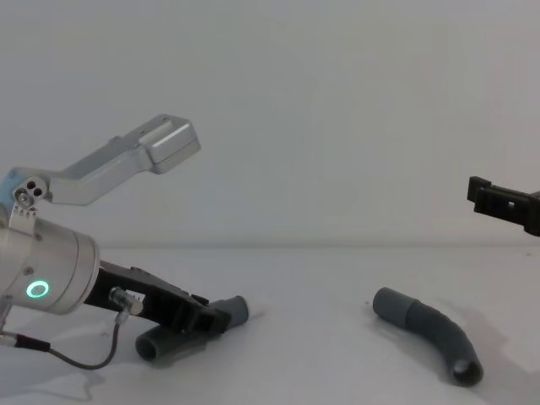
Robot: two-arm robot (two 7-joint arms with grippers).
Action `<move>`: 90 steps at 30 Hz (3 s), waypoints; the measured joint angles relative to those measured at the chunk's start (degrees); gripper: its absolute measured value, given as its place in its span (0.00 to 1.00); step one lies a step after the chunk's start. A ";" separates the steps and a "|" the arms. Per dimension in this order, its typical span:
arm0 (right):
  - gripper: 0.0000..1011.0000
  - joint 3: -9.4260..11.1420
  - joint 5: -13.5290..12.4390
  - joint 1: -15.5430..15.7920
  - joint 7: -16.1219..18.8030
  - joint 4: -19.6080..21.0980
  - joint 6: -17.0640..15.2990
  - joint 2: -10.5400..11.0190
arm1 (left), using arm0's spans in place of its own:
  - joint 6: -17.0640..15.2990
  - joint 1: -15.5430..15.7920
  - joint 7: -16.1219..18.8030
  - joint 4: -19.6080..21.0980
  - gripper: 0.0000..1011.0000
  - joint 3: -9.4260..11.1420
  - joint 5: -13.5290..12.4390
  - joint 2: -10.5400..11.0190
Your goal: Use both hands to pick up one end of the pipe from the table, align the ends, and insert them.
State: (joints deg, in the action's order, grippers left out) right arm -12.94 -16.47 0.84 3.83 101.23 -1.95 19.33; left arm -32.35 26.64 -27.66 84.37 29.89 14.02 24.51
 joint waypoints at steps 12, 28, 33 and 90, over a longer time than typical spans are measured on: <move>0.99 0.00 0.00 0.00 0.00 0.00 0.00 0.00 | -0.08 0.05 -0.08 0.00 0.35 0.00 0.01 0.00; 0.99 -0.11 -0.08 -0.21 1.34 1.09 -3.30 1.05 | -0.09 0.04 -0.09 0.00 0.35 0.00 0.01 0.00; 0.99 -0.46 -0.29 -0.49 2.67 2.15 -7.00 2.23 | -0.09 0.05 -0.09 0.00 0.35 0.00 0.01 0.00; 0.99 -7.37 2.67 -12.85 7.66 -5.69 -35.56 1.23 | -0.08 0.04 -0.09 0.01 0.35 0.00 0.01 0.00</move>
State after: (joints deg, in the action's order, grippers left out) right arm -20.30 -13.80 -12.01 11.49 95.53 -37.51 20.57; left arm -32.43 26.68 -27.75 84.38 29.89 14.03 24.51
